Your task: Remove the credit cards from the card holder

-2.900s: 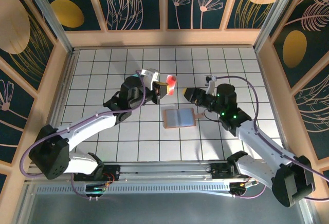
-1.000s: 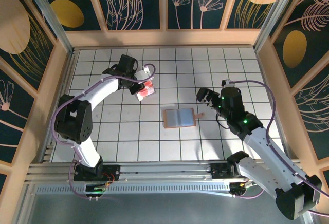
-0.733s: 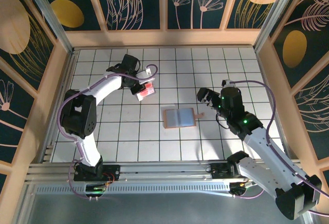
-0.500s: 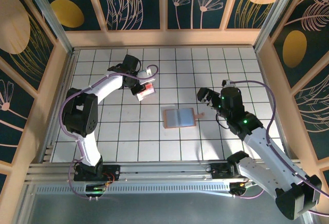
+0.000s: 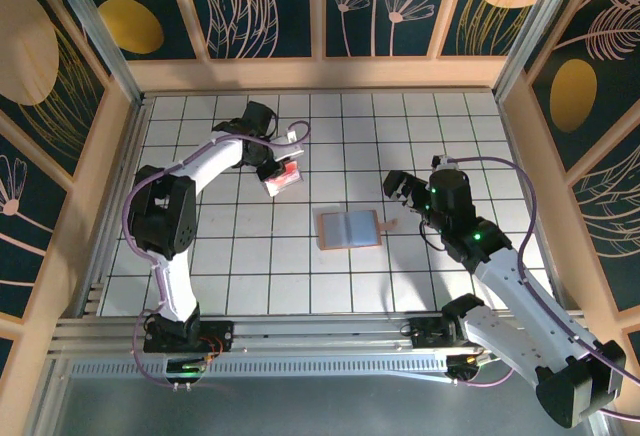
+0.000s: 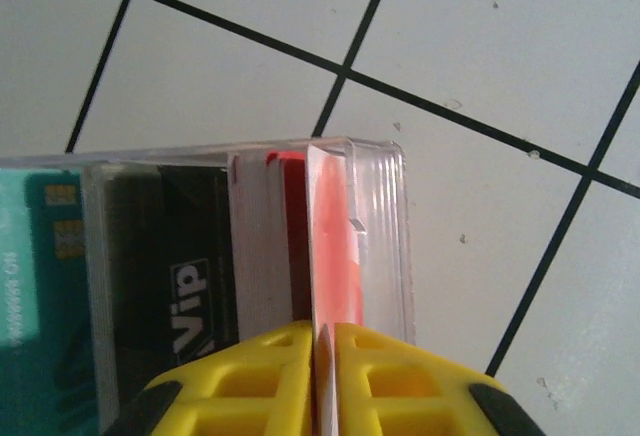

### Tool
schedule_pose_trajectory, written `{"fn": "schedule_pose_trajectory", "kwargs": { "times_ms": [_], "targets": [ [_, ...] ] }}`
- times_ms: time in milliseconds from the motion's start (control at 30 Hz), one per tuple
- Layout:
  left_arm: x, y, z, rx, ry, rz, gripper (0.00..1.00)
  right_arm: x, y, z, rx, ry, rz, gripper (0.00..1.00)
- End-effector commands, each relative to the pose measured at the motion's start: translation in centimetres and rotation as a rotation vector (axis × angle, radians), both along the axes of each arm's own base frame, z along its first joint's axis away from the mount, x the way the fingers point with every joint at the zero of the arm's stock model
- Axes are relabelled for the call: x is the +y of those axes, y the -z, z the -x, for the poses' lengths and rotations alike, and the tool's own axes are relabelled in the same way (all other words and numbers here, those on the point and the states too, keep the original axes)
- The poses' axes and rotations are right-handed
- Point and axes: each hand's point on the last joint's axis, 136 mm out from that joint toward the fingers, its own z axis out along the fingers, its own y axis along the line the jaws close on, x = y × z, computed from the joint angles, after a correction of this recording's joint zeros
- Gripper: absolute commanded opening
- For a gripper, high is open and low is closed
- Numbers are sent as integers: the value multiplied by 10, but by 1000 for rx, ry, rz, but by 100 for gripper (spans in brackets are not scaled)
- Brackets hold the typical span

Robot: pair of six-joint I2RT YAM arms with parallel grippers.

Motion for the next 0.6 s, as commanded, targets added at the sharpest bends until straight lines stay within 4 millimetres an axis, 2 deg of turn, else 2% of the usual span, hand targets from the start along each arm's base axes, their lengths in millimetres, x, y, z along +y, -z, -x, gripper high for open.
{"fn": "schedule_pose_trajectory", "kwargs": {
  "times_ms": [0,100,267,433,567],
  "targets": [
    [1,-1,1,38,-7,-5,18,-1,-3,1,-8,11,-15,94],
    [1,-5,-1,32,-11,-3,22,-2,-4,1,-12,13,-15,94],
    [2,-11,-1,30,-23,-4,22,-4,-6,2,-17,17,-13,94],
    [4,-32,-3,-35,-61,21,24,-10,-11,0,-31,51,1,94],
    [7,-55,-3,-112,-123,73,30,-19,-18,-1,-55,92,14,96]
  ]
}}
